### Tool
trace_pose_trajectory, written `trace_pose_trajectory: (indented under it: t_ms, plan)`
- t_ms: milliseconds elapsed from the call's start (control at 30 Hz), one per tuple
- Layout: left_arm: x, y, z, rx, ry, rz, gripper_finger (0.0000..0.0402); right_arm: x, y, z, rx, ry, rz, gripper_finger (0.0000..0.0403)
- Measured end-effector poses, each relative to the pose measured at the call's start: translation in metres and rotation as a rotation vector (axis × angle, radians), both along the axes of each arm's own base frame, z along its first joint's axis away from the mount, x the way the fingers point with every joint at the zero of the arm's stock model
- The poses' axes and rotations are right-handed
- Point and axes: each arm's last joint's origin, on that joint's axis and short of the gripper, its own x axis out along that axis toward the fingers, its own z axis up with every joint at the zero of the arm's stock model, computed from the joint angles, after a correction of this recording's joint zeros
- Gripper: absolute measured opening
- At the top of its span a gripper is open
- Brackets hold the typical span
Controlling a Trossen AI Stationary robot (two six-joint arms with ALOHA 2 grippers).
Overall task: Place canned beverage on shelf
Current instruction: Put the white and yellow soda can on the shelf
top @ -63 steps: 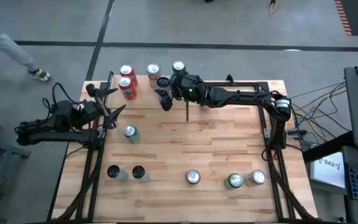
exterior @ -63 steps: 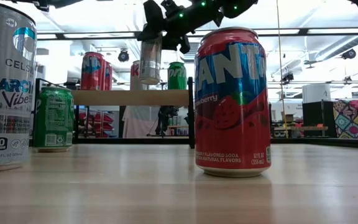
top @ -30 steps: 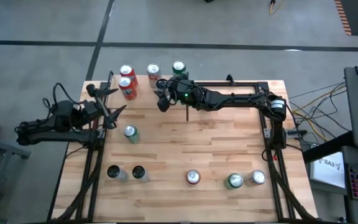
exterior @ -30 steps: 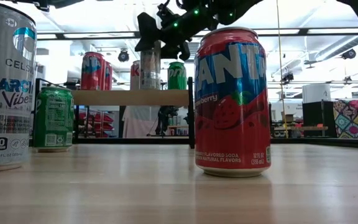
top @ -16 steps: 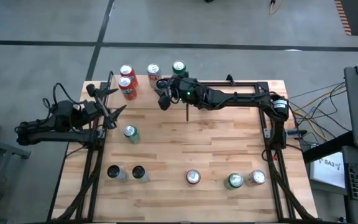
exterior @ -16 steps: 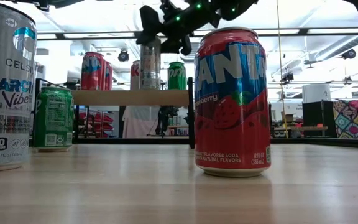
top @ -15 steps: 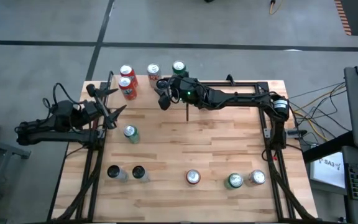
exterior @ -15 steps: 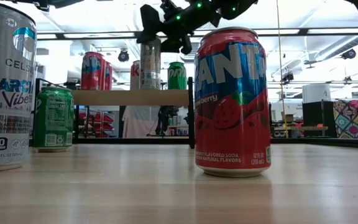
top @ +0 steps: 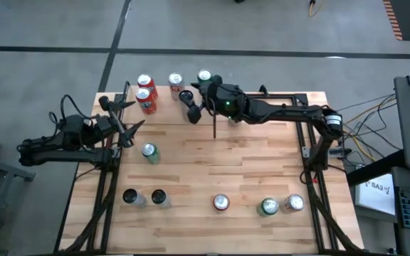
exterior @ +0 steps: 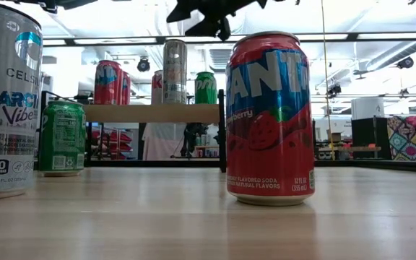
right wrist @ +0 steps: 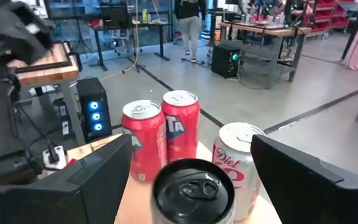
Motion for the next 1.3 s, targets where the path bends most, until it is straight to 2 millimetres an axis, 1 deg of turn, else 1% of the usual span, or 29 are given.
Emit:
trace_pose_trajectory:
  t_ms: [100,200,300,367,467,600,800,900,1133,1300]
  plan:
    - [0.000,0.000,0.000,0.000,0.000,0.000,0.0318,-0.006,0.005,0.005,-0.019,0.046,0.013,0.0313]
    - [0.000,0.000,0.000,0.000,0.000,0.000,0.0318,-0.013,0.010,0.009,-0.027,0.093,0.024,0.0301]
    - [0.000,0.000,0.000,0.000,-0.001,0.000,0.0318,-0.019,0.012,0.010,-0.026,0.147,0.027,0.0279]
    - [0.000,0.000,0.000,0.000,0.000,0.000,0.0318,-0.021,0.012,0.007,-0.021,0.192,0.029,0.0259]
    - [0.000,0.000,0.000,0.000,-0.001,0.000,0.0318,-0.022,0.012,0.001,-0.018,0.256,0.032,0.0222]
    - [0.000,0.000,0.000,0.000,0.000,0.000,0.0318,-0.023,0.013,-0.002,-0.014,0.293,0.034,0.0164]
    - [0.000,0.000,0.000,0.000,-0.001,0.000,0.0318,-0.024,0.012,-0.003,0.044,0.281,0.017,0.0069]
    - [0.000,0.000,0.000,0.000,-0.001,0.000,0.0318,-0.026,0.010,-0.006,0.053,0.301,0.011,0.0021]
    - [0.000,0.000,0.000,0.000,-0.001,-0.003,0.0318,-0.026,0.009,-0.007,0.067,0.305,0.005,0.0009]
    - [0.000,0.000,0.000,0.000,-0.001,-0.004,0.0318,-0.016,0.005,-0.023,0.073,0.343,0.001,0.0009]
